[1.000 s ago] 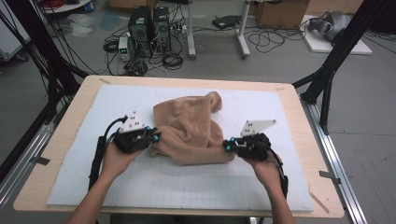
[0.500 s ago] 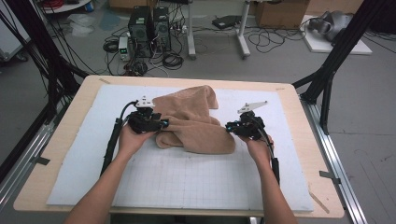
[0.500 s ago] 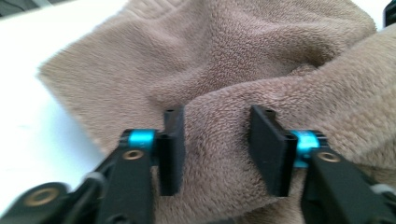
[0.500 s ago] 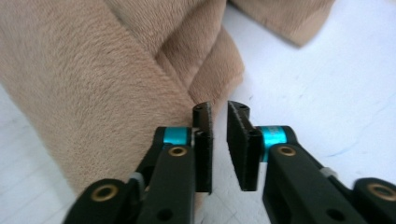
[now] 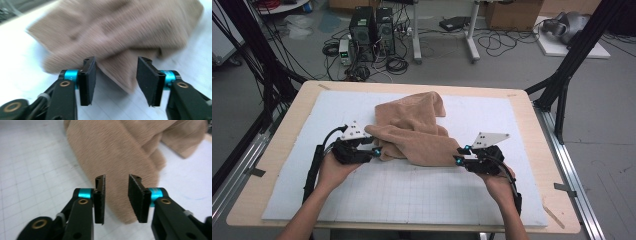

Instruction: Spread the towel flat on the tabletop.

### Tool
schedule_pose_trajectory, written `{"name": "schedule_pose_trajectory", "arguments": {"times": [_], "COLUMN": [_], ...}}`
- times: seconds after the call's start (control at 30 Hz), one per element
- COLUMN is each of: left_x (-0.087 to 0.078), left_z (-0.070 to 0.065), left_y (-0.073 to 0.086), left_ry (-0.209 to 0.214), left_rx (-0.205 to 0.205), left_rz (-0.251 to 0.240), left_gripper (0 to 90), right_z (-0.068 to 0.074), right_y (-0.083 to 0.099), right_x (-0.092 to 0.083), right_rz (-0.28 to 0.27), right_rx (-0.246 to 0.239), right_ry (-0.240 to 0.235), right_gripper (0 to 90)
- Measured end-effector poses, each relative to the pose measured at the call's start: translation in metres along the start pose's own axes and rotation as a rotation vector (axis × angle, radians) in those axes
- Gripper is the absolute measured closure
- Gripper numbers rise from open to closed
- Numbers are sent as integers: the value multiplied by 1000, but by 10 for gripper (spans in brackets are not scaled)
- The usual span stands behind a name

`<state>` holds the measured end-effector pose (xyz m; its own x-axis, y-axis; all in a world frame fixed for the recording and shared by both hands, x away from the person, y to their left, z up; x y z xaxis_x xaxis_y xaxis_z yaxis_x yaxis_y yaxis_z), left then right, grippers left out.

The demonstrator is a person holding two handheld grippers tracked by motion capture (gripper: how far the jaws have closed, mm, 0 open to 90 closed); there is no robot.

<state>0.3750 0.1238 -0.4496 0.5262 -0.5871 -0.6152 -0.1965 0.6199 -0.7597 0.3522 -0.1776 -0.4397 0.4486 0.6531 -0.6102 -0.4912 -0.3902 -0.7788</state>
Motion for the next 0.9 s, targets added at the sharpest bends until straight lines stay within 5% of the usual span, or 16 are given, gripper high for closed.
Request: {"name": "schedule_pose_trajectory", "arguments": {"times": [0.13, 0.27, 0.47, 0.7, 0.9], "left_x": [19, 35, 51, 43, 11], "left_z": [-7, -6, -12, -16, -28], "left_y": [5, 7, 8, 4, -2], "left_ry": [21, -7, -6, 13, 3], "left_rx": [6, 1, 28, 46, 90], "left_rz": [36, 68, 102, 87, 19], "left_gripper": [521, 516, 698, 824, 829], "right_z": [-7, -10, -13, -12, -2], "right_y": [10, 18, 25, 23, 19], "right_x": [18, 37, 56, 57, 45], "right_rz": [30, 90, 140, 137, 120], "right_rx": [50, 55, 49, 41, 0], "right_ry": [-4, 15, 27, 8, -10], "right_gripper": [533, 519, 585, 814, 838]}}
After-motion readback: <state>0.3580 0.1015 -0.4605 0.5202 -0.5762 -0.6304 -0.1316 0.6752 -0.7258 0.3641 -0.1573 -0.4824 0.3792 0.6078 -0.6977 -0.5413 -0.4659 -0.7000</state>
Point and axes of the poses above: each handheld gripper's, and its own axes: x roughly forward along the jaws, y roughly out of its underside, z roughly to its left, the point moved 8 cm from there along x, roughly forward along the jaws, and after that the axes turned 13 degrees about x, right-handed, at the moved point
